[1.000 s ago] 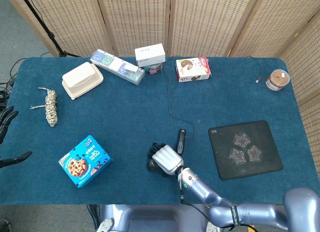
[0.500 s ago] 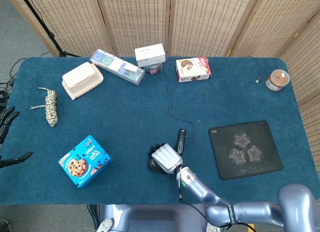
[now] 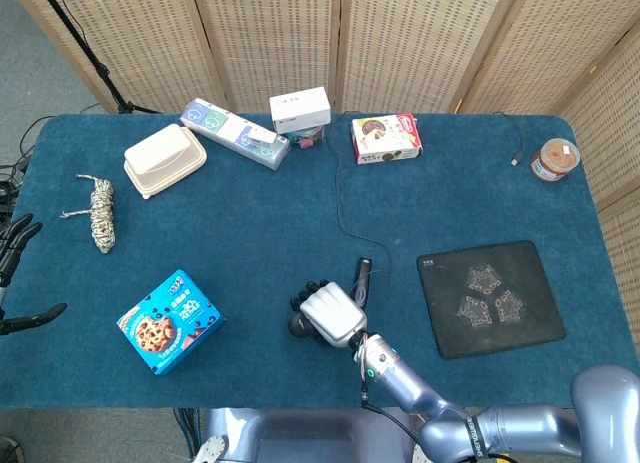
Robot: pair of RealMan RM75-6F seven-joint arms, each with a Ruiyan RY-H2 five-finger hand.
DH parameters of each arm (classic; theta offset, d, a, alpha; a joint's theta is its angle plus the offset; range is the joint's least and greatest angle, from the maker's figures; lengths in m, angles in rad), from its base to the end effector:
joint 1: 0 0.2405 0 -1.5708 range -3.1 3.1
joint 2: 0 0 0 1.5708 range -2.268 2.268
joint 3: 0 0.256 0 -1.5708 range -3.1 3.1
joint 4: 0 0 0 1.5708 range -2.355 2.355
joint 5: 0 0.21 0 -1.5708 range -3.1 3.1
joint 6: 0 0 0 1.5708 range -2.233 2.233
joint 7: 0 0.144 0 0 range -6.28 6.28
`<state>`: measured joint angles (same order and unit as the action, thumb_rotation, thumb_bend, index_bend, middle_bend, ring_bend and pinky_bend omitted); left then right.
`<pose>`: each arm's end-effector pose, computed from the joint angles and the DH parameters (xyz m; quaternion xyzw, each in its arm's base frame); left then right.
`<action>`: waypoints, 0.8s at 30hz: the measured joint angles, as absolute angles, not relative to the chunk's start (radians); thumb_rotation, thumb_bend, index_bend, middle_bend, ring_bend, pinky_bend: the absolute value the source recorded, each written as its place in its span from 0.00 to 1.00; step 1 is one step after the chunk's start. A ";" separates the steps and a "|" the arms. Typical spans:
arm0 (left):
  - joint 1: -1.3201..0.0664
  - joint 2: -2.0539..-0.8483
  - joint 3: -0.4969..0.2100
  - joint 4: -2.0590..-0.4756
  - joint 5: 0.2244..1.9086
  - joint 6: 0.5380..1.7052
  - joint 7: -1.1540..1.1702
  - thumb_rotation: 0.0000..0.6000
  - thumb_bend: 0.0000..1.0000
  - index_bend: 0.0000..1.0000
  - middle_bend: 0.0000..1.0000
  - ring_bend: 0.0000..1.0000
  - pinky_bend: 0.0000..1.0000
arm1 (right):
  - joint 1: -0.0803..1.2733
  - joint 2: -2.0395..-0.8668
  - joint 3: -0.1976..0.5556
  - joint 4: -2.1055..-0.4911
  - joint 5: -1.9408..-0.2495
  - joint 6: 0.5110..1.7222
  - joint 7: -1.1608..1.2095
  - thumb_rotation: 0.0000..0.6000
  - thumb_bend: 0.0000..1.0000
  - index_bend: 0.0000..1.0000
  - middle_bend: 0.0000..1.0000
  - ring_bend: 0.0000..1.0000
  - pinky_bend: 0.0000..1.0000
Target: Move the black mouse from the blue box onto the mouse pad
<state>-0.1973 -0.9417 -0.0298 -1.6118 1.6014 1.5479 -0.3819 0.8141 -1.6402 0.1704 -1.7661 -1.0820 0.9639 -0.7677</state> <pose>-0.2835 0.2098 0.2148 -0.5995 -0.3828 -0.5021 0.4918 -0.0492 -0.2755 -0.0518 0.8284 -0.2713 0.3700 0.3215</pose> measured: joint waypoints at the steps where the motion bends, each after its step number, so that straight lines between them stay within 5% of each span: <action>1: -0.197 -0.942 -0.030 -1.612 1.603 1.546 -0.380 1.00 0.07 0.00 0.00 0.00 0.00 | 0.815 -1.632 0.173 -1.774 -1.084 0.971 -0.772 1.00 0.46 0.52 0.45 0.30 0.40; 13: -0.198 -0.944 -0.033 -1.616 1.601 1.531 -0.370 1.00 0.07 0.00 0.00 0.00 0.00 | 0.835 -1.468 0.237 -1.799 -1.026 1.030 -0.857 1.00 0.47 0.51 0.45 0.30 0.40; 24: -0.205 -0.950 -0.041 -1.623 1.583 1.502 -0.334 1.00 0.07 0.00 0.00 0.00 0.00 | 0.828 -1.299 0.253 -1.623 -0.928 0.987 -0.810 1.00 0.49 0.52 0.46 0.30 0.40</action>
